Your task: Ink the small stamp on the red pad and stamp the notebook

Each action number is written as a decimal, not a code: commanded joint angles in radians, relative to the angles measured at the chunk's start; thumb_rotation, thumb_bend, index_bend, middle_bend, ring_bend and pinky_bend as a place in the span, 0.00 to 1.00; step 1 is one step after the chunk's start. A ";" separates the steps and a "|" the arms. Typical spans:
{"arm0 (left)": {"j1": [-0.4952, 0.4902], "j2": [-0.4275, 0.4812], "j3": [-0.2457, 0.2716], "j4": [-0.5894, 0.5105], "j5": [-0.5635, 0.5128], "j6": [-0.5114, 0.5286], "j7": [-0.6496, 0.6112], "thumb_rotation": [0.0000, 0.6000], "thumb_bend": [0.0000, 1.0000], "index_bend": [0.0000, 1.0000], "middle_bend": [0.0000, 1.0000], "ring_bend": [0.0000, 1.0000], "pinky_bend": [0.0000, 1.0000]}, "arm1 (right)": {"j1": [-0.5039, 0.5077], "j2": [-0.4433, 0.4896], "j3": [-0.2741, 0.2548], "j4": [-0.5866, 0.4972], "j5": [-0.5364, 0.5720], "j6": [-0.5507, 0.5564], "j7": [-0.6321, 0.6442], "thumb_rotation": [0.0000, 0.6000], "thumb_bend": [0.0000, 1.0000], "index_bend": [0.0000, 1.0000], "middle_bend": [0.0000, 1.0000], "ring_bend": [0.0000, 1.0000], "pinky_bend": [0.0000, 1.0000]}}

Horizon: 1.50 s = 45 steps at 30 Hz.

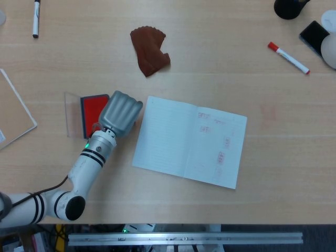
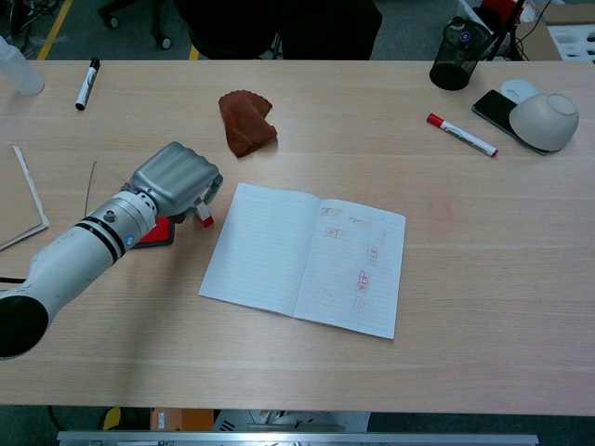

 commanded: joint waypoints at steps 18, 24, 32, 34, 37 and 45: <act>0.006 -0.007 0.000 0.014 0.026 0.008 -0.018 1.00 0.27 0.60 0.96 0.98 1.00 | -0.003 -0.001 0.001 0.004 -0.001 0.004 0.006 1.00 0.30 0.15 0.28 0.18 0.22; 0.006 0.000 0.000 -0.002 0.035 0.014 -0.008 1.00 0.27 0.60 0.96 0.98 1.00 | -0.005 -0.001 0.001 0.005 0.000 0.005 0.006 1.00 0.30 0.15 0.28 0.18 0.22; 0.007 0.048 0.005 -0.112 0.089 0.054 0.010 1.00 0.27 0.60 0.96 0.98 1.00 | -0.001 0.000 0.004 0.002 -0.003 0.005 0.003 1.00 0.30 0.15 0.28 0.18 0.22; 0.006 0.057 0.009 -0.143 0.107 0.063 0.020 1.00 0.27 0.60 0.96 0.98 1.00 | -0.001 -0.001 0.004 0.002 -0.004 0.005 0.004 1.00 0.30 0.15 0.28 0.18 0.22; 0.004 0.064 0.019 -0.177 0.131 0.074 0.044 1.00 0.27 0.60 0.96 0.98 1.00 | -0.001 -0.001 0.003 0.003 -0.006 0.004 0.005 1.00 0.30 0.15 0.28 0.18 0.22; 0.010 0.079 0.027 -0.180 0.158 0.087 0.060 1.00 0.27 0.60 0.96 0.98 1.00 | -0.007 -0.002 0.000 0.006 -0.007 0.011 0.009 1.00 0.30 0.15 0.28 0.18 0.22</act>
